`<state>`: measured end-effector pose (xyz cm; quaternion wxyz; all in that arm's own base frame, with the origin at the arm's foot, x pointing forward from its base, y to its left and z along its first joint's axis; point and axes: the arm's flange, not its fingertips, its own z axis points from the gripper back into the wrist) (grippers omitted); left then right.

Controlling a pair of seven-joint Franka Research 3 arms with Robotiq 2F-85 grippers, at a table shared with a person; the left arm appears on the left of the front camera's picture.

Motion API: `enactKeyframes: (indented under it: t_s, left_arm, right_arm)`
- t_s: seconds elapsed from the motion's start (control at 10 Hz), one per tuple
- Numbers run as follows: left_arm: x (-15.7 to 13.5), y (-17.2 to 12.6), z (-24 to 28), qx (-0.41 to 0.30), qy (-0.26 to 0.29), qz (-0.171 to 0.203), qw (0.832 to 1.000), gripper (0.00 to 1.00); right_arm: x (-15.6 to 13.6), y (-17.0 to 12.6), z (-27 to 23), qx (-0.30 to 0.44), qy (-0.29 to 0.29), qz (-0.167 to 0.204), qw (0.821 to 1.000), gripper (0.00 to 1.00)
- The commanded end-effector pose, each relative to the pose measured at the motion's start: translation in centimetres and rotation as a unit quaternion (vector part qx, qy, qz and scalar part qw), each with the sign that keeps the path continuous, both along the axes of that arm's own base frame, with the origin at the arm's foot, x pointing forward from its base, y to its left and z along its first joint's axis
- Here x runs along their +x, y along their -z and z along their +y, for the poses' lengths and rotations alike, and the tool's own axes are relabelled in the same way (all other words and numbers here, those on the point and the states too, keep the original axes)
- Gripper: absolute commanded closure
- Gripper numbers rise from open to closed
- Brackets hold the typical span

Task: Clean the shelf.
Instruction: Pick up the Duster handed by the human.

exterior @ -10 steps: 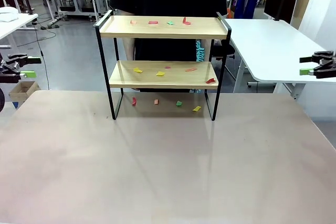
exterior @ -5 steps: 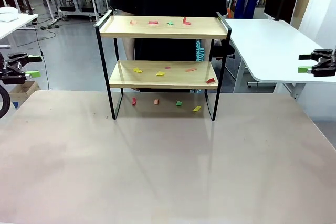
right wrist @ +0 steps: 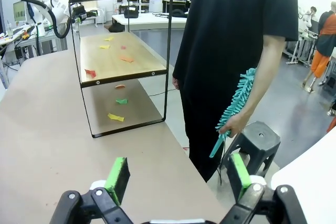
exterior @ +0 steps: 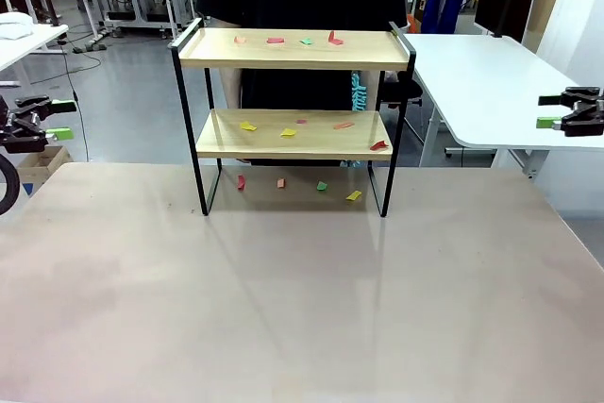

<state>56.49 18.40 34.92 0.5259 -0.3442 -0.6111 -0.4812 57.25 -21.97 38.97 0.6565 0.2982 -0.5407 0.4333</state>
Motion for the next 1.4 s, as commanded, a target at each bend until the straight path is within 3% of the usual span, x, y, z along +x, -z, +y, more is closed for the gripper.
enactKeyframes:
  t_s: [0.0, 0.2, 0.4, 1.3]
  left_arm:
    - [-0.5, -0.6, -0.1, -0.024, -0.003, -0.001, 1.000, 0.00]
    - [-0.7, -0.8, -0.5, -0.028, -0.004, -0.003, 1.000, 0.00]
    - [-0.5, -1.0, -1.1, -0.022, 0.016, 0.004, 1.000, 0.00]
    - [-0.2, -0.3, 0.0, -0.012, 0.003, -0.004, 1.000, 0.00]
  right_arm:
    - [0.3, -0.2, 0.0, 0.010, 0.000, -0.030, 1.000, 0.00]
    - [0.3, -0.3, 0.0, 0.013, 0.003, -0.034, 0.999, 0.00]
    - [0.1, -0.1, 0.0, 0.004, 0.003, -0.007, 1.000, 0.00]
    - [0.1, -0.1, 0.0, 0.004, 0.003, -0.007, 1.000, 0.00]
